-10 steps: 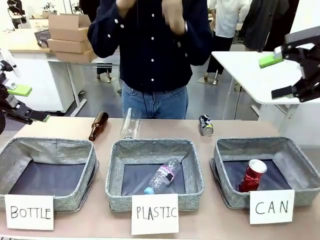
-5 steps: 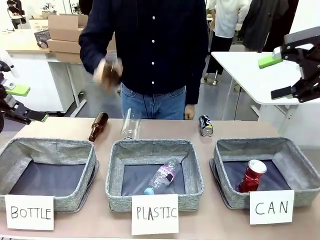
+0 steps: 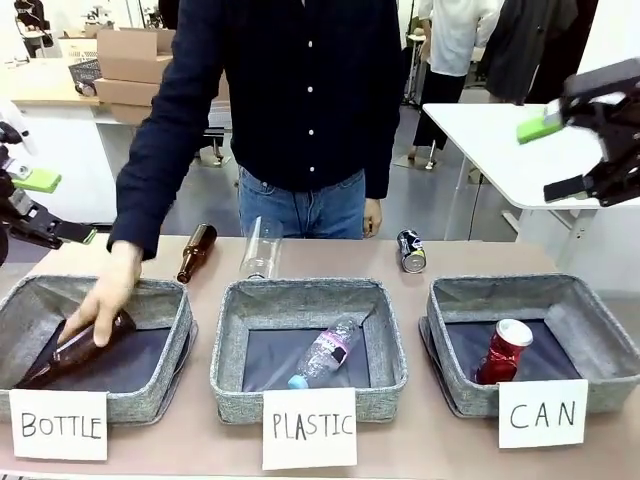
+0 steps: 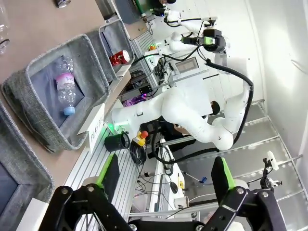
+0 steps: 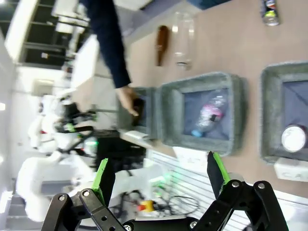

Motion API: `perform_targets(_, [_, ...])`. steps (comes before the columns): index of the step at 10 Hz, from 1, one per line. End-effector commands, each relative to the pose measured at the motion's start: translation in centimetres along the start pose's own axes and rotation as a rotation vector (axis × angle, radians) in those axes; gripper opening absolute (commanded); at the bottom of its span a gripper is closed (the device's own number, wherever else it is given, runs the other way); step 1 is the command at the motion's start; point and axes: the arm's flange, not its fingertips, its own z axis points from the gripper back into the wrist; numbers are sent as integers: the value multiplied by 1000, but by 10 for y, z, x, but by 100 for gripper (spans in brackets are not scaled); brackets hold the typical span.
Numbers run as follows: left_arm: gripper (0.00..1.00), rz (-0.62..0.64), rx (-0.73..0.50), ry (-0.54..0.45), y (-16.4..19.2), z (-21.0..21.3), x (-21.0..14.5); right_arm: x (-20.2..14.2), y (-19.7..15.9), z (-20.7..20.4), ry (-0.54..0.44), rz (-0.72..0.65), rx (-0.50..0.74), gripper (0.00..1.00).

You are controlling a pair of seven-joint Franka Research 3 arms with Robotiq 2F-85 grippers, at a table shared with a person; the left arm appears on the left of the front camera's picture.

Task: Sort the can waste into the basket.
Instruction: Pick up the can waste from the table and place it in the right Fabric basket.

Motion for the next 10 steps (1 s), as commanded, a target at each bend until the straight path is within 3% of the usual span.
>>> perform_targets(1, [100, 11, 0, -6, -3, 1, -1, 61, 15, -55, 45, 200, -395, 100])
perform_targets(2, [100, 11, 0, -6, -3, 1, -1, 90, 5, -90, 33, 249, -614, 100])
perform_targets(3, [100, 11, 0, -6, -3, 1, -1, 106, -8, -119, 67, 263, -708, 100])
perform_targets(4, [100, 11, 0, -6, -3, 1, -1, 110, -21, -144, 68, 255, -715, 100])
perform_targets(5, [100, 11, 0, -6, -3, 1, -1, 100, -20, -145, 21, 243, -639, 100])
perform_targets(6, [100, 11, 0, -6, -3, 1, -1, 87, -14, -138, 76, 293, -565, 100])
perform_targets(8, [100, 11, 0, -6, -3, 1, -1, 87, -14, -138, 76, 293, -565, 100])
perform_targets(9, [100, 11, 0, -6, -3, 1, -1, 99, -27, -154, 78, 313, -605, 100])
perform_targets(10, [100, 11, 0, -6, -3, 1, -1, 140, -31, -185, 113, 338, -607, 100])
